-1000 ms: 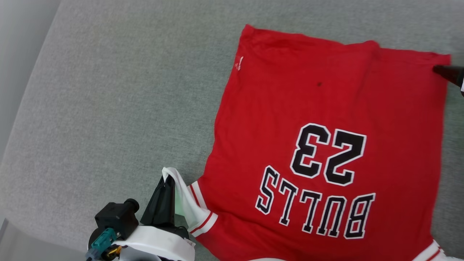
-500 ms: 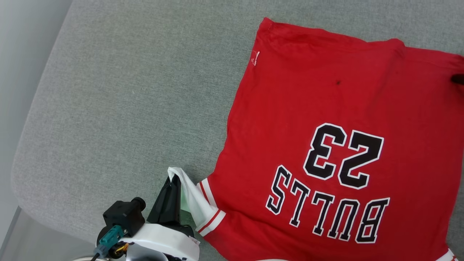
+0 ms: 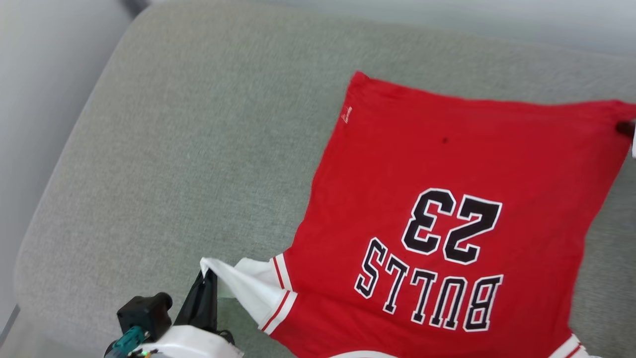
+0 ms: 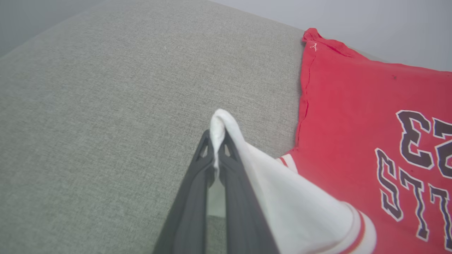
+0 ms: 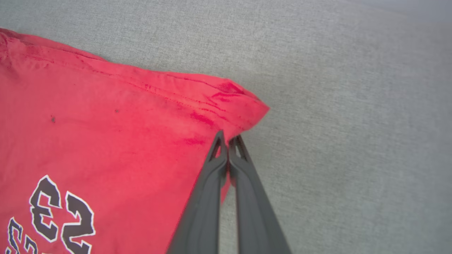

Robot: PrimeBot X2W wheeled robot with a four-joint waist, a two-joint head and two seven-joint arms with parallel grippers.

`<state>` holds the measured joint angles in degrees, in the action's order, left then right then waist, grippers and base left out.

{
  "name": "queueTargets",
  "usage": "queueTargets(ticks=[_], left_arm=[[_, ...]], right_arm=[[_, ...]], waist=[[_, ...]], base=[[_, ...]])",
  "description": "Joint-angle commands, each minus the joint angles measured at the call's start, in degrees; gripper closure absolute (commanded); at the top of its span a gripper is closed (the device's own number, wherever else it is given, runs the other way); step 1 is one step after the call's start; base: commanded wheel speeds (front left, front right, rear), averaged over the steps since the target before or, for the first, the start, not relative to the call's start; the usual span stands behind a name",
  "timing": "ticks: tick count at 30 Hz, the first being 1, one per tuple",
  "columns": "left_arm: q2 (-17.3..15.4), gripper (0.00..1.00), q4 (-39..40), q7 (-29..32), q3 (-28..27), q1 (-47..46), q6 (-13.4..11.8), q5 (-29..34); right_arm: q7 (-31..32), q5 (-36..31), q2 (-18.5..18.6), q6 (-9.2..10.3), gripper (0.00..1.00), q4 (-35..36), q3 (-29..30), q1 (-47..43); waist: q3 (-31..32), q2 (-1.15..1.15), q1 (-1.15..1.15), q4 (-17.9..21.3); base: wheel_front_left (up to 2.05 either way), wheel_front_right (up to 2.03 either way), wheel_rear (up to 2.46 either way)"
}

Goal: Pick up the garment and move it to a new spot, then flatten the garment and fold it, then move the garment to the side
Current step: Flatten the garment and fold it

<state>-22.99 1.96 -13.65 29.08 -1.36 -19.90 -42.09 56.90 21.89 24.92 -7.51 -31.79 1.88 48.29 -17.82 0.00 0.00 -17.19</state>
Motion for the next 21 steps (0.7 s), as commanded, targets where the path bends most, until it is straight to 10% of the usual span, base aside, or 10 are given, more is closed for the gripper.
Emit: queueTargets(ticks=[1, 12, 21], left_arm=[[-0.82, 1.0, 0.22, 0.33, -0.6, 1.36, -0.52, -0.43], [-5.43, 1.0, 3.62, 2.78, -4.33, 9.19, -4.28, -3.25], [-7.53, 1.0, 4.33, 3.91, -6.7, 14.16, -6.11, -5.58]], right_arm=[[-0.36, 0.73, 1.34, 0.04, 1.0, 1.17, -1.01, -2.32], [1.76, 4.58, 7.12, 0.04, 1.0, 14.54, -3.32, -24.65], [1.07, 5.54, 1.88, 0.05, 1.0, 20.17, 3.17, -47.94]], waist=[[4.82, 0.0, 0.0, 3.16], [13.74, 0.0, 0.0, 14.85], [15.58, 0.0, 0.0, 22.63]], base=[[0.0, 0.0, 0.0], [0.0, 0.0, 0.0], [0.0, 0.0, 0.0]])
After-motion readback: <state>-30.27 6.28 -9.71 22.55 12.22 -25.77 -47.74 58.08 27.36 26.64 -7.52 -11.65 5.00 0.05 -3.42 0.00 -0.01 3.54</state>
